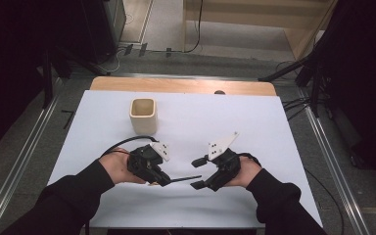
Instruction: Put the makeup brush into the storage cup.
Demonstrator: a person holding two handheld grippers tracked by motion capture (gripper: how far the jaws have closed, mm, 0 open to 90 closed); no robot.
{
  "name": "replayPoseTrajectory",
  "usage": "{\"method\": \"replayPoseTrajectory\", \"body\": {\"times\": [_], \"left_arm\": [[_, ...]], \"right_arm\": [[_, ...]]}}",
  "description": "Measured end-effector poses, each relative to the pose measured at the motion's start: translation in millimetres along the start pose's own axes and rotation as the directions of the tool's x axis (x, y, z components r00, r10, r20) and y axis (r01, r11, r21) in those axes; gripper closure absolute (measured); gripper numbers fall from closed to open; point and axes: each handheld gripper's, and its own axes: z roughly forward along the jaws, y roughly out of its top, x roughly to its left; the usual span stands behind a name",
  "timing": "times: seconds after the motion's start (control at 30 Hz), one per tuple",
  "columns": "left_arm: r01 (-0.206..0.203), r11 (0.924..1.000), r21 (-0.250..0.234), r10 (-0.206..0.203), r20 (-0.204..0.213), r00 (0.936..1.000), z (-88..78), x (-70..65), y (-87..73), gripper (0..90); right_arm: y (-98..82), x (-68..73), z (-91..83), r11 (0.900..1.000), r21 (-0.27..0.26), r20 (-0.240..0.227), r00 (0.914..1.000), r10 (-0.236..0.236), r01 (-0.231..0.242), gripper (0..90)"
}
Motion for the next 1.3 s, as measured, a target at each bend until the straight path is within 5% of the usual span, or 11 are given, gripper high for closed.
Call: {"method": "replayPoseTrajectory", "body": {"times": [0.3, 0.8, 1.13, 1.3], "left_arm": [[-0.053, 0.9977, 0.042, 0.052, 0.014, 0.9985, 2.4, -1.2, 6.7, 83.7], [-0.049, 0.9965, 0.068, 0.047, 0.024, 0.9986, 6.1, 0.1, 9.7, 83.7], [-0.06, 0.9974, 0.04, 0.058, 0.042, 0.9974, 5.7, 2.6, 8.4, 82.0], [-0.012, 0.9977, -0.067, 0.014, 0.039, 0.9992, -4.5, 10.7, 7.3, 54.4]], "right_arm": [[3.7, 0.5, 14.5, 0.998, 0.067, -0.045, 0.9989, 0.014, -0.011, 46.0], [4.7, 0.5, 26.0, 0.992, 0.121, -0.106, 0.9932, 0.048, -0.035, 81.9], [2.2, 1.9, 26.8, 0.993, 0.117, -0.13, 0.991, 0.032, -0.017, 84.8], [0.4, 0.6, 24.0, 0.993, 0.116, -0.109, 0.9929, 0.046, -0.034, 84.9]]}}
